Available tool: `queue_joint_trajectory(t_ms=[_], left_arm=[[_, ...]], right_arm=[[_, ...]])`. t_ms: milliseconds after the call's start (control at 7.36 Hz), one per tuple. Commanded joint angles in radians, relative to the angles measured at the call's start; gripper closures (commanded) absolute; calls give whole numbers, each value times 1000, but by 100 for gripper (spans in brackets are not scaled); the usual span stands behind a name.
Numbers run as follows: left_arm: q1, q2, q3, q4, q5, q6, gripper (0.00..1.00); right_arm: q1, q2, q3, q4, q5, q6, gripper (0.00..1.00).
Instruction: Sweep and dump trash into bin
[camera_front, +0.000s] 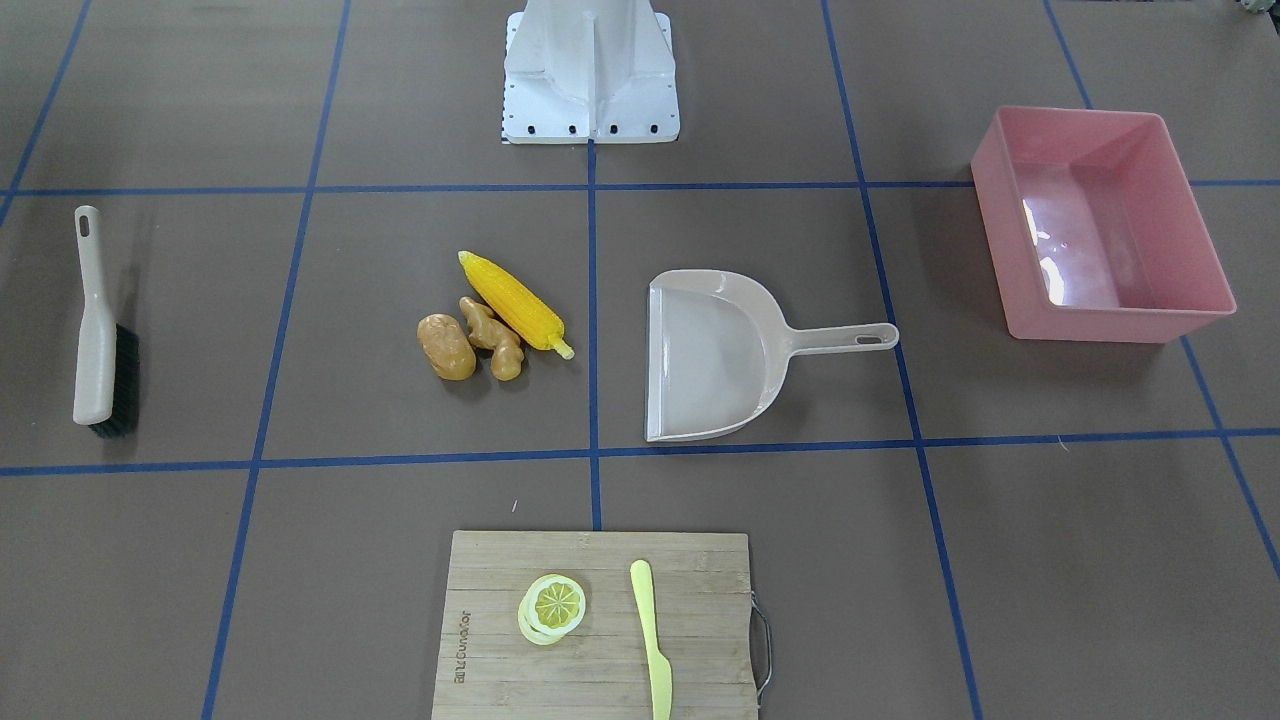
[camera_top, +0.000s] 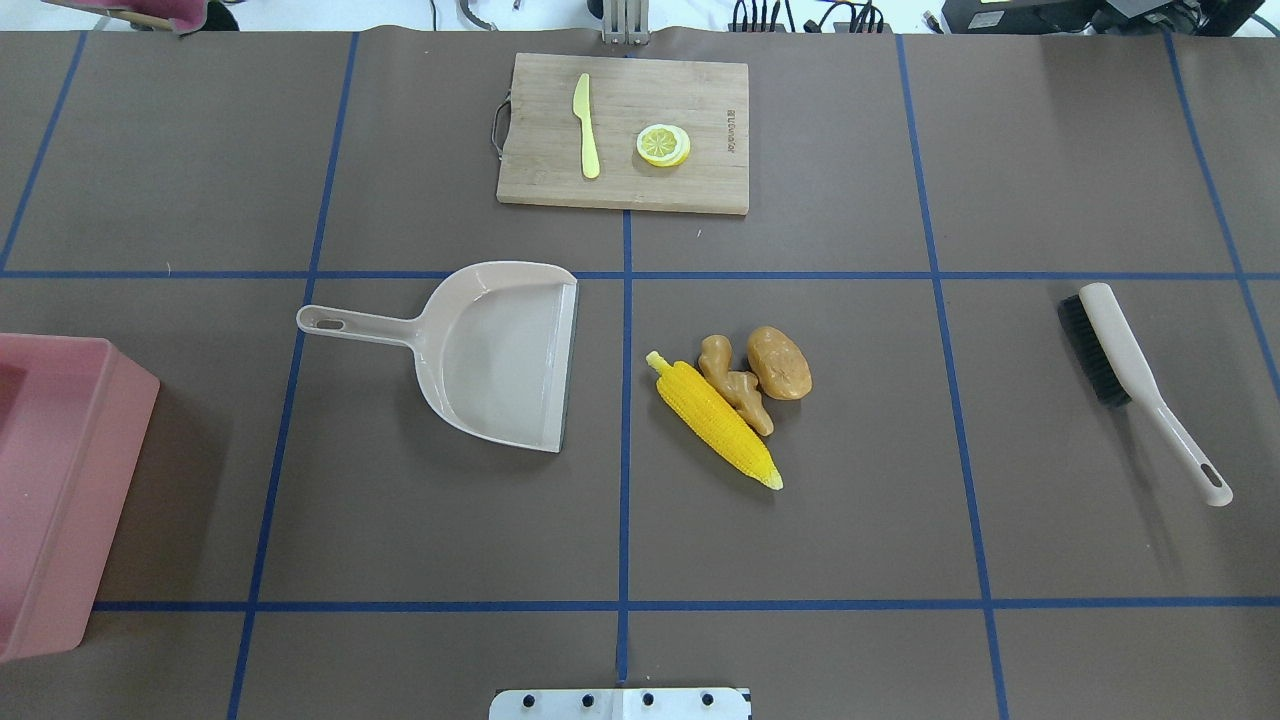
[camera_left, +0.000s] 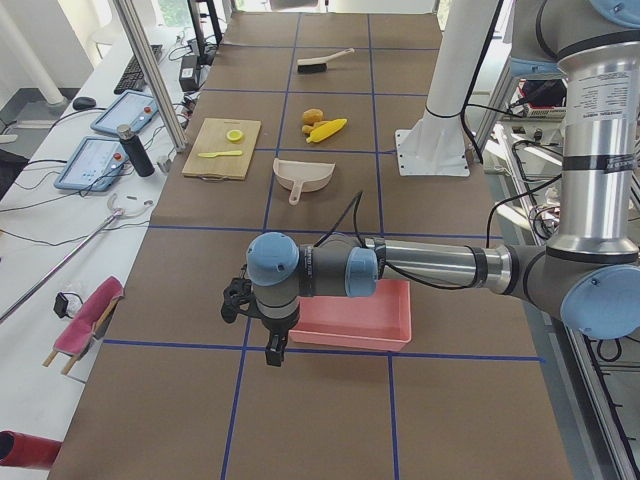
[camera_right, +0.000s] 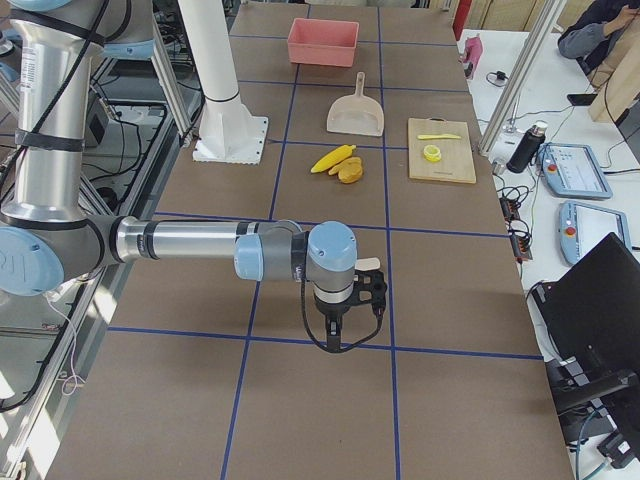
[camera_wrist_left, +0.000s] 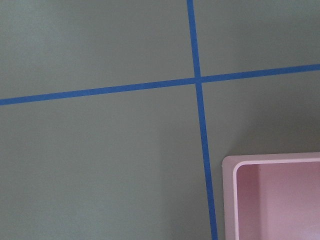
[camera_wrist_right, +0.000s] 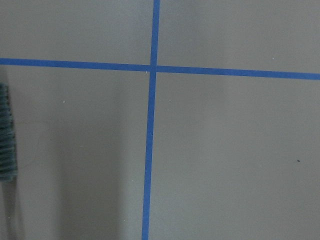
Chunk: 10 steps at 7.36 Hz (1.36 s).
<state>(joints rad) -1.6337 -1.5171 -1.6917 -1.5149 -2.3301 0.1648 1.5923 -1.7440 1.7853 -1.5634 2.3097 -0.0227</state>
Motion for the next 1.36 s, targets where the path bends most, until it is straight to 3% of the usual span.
queue_joint_trajectory(t_ms=[0,408,680,1224], left_arm=[[0,0,3,-10,2,-2,1],[0,0,3,-10,2,-2,1],[0,2,4,-10,2,-2,1],[0,2,6,-10,2,2,1]], right_arm=[[0,-6,-1,-1,2,-9,0],[0,-12,-12,-3,20,-3,0],[0,-12,-76,-1,91,-3,0],[2,-14,-45,2,87,7,0]])
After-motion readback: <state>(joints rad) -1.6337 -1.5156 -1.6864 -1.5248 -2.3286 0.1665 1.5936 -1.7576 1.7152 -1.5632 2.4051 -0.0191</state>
